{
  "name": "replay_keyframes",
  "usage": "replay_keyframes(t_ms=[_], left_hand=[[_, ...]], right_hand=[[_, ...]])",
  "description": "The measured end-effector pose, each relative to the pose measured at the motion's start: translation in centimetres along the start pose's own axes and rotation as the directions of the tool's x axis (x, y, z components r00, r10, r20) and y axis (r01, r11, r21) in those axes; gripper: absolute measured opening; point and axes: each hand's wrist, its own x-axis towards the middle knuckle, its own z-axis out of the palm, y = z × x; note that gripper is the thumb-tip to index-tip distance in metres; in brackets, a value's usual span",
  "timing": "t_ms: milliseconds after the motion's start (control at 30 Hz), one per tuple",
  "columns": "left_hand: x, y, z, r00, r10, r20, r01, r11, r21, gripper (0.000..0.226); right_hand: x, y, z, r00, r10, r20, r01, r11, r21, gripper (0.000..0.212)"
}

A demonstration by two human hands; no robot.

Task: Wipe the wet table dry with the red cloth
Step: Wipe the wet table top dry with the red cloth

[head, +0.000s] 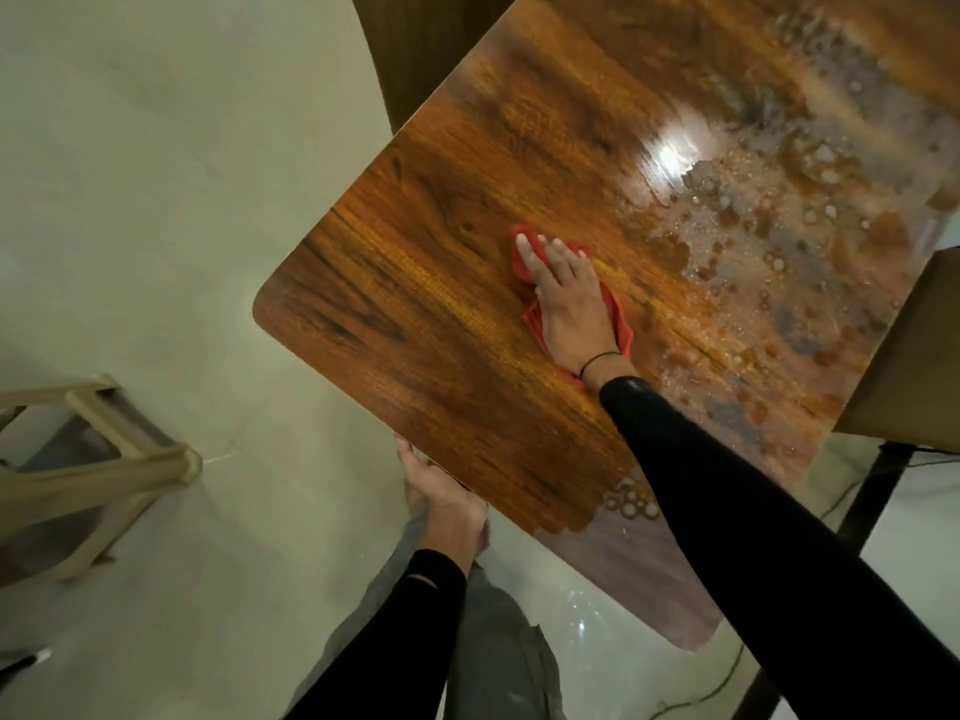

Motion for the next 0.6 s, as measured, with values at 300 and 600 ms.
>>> replay_keyframes(t_ms=[300, 600], left_hand=[[0.6, -0.3, -0.9, 0.991, 0.073, 0.116, -0.075, 0.997, 0.014, 0.083], [1.8, -2.6, -1.3, 0.971, 0.128, 0.204, -0.115, 0.991, -0.072, 0.105]], right_hand=[[-12.8, -7.5, 3.1, 0.832, -0.497, 0.246, 0.463, 0.867, 0.185, 0.078], [-8.1, -1.1, 0.8, 0.796, -0.549, 0.255, 0.507, 0.835, 0.216, 0.071]])
